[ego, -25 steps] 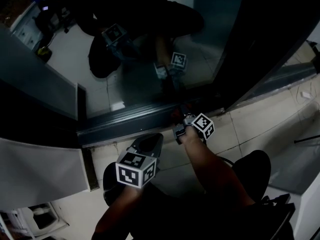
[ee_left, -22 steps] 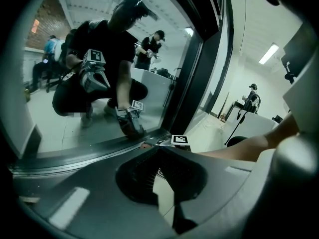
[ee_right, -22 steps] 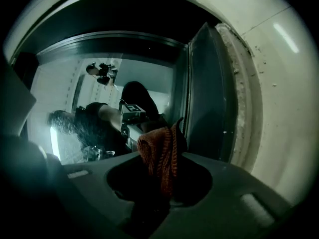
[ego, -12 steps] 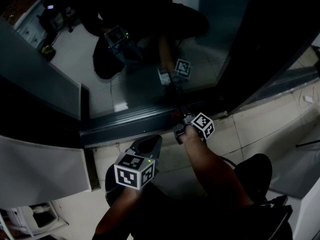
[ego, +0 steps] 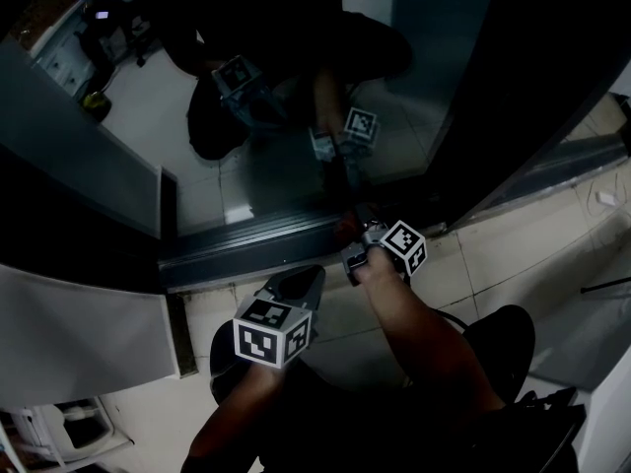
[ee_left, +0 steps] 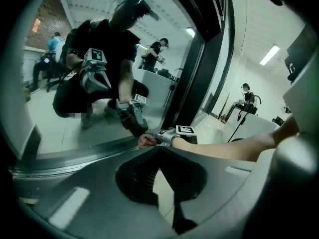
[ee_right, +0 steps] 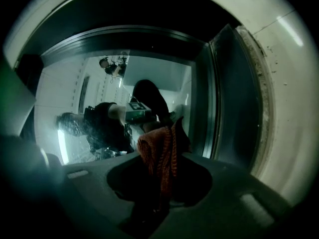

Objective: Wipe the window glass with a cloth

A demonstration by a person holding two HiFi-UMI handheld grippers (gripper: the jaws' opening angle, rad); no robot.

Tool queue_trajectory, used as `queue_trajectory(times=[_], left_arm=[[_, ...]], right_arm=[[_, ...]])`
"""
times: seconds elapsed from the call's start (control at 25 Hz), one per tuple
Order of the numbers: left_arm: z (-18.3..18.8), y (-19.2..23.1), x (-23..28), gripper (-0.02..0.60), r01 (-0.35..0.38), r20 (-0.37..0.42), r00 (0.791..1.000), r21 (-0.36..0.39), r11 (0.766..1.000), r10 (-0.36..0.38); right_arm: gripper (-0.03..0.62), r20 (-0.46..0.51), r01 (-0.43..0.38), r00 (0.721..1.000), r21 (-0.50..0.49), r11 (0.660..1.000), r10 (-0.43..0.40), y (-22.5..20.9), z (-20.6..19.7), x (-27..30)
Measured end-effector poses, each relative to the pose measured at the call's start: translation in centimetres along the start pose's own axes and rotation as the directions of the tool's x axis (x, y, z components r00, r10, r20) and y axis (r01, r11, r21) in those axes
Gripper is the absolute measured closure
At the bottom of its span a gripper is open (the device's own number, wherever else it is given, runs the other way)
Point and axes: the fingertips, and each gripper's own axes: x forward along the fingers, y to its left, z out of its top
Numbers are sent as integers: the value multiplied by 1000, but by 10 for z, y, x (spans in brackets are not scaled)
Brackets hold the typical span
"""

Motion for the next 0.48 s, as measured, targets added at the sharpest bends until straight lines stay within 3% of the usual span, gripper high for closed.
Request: queue_trajectory(times=[0.48], left_arm=[[7,-3,1,565,13,14,1000,6,1000,-13]], right_arm=[[523,-38,-78,996,-5,997,78,76,-5,-15]])
